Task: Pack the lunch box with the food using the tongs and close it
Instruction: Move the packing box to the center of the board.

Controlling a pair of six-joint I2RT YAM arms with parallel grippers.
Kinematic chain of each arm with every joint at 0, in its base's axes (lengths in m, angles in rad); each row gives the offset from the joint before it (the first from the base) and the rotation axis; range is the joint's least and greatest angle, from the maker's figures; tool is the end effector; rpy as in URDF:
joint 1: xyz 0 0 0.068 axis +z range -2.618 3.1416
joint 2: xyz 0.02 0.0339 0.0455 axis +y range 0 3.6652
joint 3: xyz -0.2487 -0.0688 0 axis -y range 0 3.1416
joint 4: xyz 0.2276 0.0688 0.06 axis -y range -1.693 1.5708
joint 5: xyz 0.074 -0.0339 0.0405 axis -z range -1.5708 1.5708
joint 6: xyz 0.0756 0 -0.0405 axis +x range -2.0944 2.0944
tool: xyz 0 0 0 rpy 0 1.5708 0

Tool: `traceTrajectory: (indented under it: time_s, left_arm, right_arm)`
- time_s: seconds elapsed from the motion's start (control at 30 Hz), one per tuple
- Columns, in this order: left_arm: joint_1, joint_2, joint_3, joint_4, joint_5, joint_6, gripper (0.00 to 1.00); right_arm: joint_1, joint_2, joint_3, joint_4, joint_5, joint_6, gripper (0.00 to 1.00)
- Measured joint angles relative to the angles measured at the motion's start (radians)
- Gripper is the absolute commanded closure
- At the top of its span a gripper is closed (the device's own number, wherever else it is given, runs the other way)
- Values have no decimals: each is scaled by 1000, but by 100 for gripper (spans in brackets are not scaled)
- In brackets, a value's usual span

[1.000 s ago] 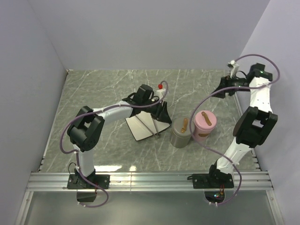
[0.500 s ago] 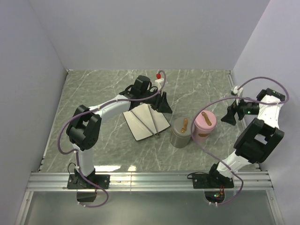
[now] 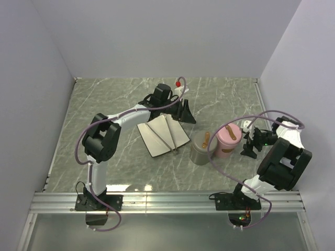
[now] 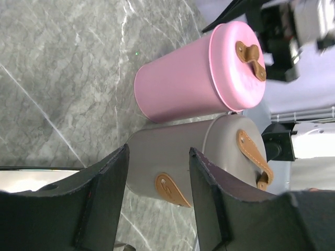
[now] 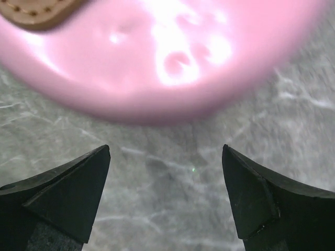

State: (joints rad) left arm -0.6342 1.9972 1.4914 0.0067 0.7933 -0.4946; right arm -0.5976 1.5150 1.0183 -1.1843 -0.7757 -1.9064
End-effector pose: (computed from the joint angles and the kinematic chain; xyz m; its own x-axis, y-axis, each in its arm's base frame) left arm 0.3407 -0.3175 0.2213 -0.7759 0.1574 -0.6109 0.6265 0.3057 -0.7170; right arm 0.2123 -0.0804 0.1789 -0.1688 -0.7005 -0.6934 -0.9291 0.3479 -0.1254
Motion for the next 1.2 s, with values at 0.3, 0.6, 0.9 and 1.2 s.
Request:
traceTrajectory:
  time_s: [0.3, 0.6, 0.9, 1.2]
  left_arm:
    - [1, 29, -1, 36, 14, -50, 46]
    - [1, 29, -18, 47, 38, -50, 47]
    - [0, 29, -47, 48, 47, -48, 47]
    - [-15, 29, -70, 29, 46, -17, 47]
  right_arm:
    - [108, 11, -81, 123, -16, -58, 6]
    - [142, 36, -102, 173, -55, -72, 7]
    - [226, 35, -122, 225, -68, -73, 9]
    - [304, -2, -196, 251, -51, -73, 9]
